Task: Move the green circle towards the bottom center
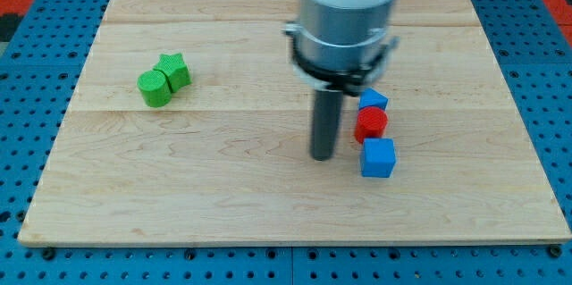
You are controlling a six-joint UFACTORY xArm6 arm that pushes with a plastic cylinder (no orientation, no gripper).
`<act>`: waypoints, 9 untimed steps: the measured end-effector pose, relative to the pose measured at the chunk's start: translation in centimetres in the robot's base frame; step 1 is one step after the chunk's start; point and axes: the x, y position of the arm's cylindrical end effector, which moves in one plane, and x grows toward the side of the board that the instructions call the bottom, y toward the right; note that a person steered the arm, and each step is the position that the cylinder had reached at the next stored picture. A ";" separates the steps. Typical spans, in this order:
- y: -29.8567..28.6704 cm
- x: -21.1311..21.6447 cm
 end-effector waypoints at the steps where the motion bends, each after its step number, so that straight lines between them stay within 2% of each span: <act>1: -1.9 -7.0; 2: -7.7 -13.8; 3: -17.6 -16.3; 4: -21.7 -16.7; 6: -22.3 -10.9; 9: -12.1 -0.9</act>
